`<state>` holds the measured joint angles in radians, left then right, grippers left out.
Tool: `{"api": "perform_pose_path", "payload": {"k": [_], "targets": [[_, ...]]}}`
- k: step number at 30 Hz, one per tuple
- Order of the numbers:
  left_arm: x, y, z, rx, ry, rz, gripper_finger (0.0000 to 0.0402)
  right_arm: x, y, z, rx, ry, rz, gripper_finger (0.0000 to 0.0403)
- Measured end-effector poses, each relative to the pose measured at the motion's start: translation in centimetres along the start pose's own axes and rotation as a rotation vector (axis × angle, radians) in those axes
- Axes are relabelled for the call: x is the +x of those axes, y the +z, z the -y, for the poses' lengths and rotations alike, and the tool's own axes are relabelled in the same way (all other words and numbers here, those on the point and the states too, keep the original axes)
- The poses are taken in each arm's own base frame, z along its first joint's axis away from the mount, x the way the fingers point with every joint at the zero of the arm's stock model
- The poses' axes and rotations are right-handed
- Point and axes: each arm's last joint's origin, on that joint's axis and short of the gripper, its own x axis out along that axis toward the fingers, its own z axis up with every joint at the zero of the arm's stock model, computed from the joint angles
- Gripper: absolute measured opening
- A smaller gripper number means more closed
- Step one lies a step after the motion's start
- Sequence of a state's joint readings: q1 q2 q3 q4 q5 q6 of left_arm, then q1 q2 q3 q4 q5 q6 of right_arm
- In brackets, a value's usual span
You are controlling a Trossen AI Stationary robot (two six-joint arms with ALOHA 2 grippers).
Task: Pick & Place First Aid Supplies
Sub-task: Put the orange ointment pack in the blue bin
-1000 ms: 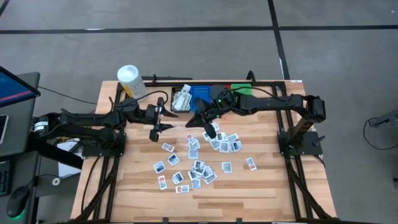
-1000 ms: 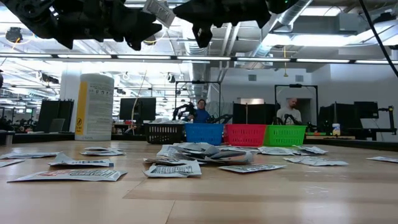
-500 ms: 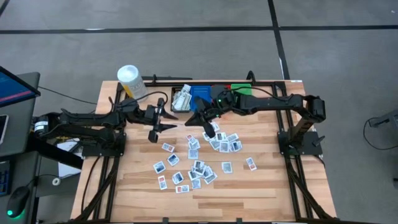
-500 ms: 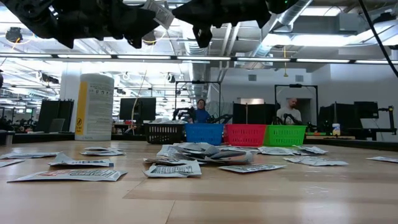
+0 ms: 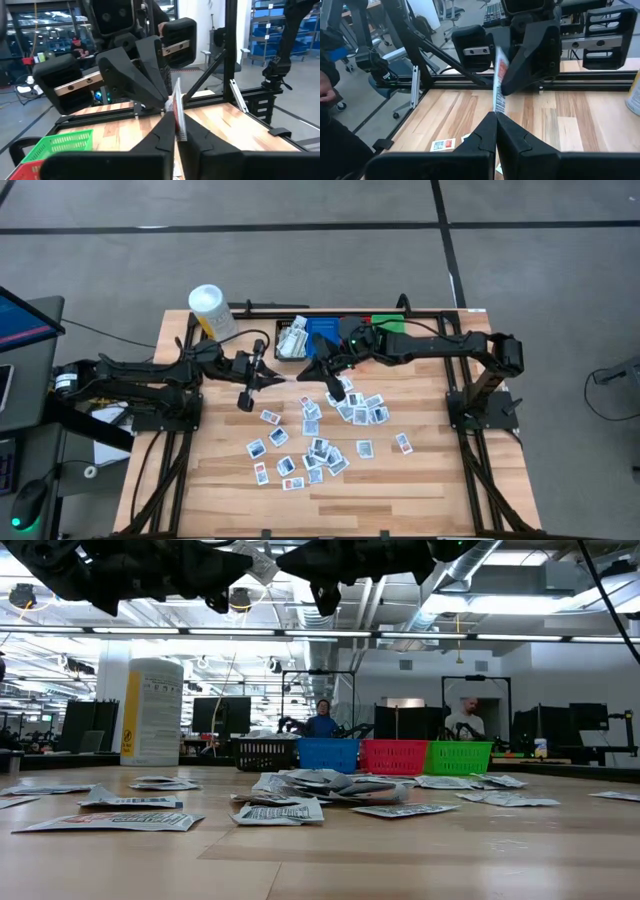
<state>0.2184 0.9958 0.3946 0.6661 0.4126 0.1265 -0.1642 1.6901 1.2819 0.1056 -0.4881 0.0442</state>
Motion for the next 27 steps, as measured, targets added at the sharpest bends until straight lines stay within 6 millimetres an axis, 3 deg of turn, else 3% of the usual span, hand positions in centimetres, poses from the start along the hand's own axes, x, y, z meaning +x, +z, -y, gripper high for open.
{"api": "perform_pose_path", "payload": {"k": [10, 20, 27], "targets": [[0.0, 0.0, -0.1, -0.002, 0.051, -0.003, 0.0006, 0.0, -0.3, 0.0, -0.003, 0.006, -0.028, 0.0005], [0.0, 0.1, -0.3, 0.001, 0.108, -0.002, 0.0007, -0.3, -2.0, 0.3, 0.013, -0.001, -0.189, 0.0106], [0.4, 0.7, -0.7, 0.005, 0.154, 0.007, 0.0006, -0.8, -3.4, 0.3, 0.038, 0.008, -0.322, 0.0143]]}}
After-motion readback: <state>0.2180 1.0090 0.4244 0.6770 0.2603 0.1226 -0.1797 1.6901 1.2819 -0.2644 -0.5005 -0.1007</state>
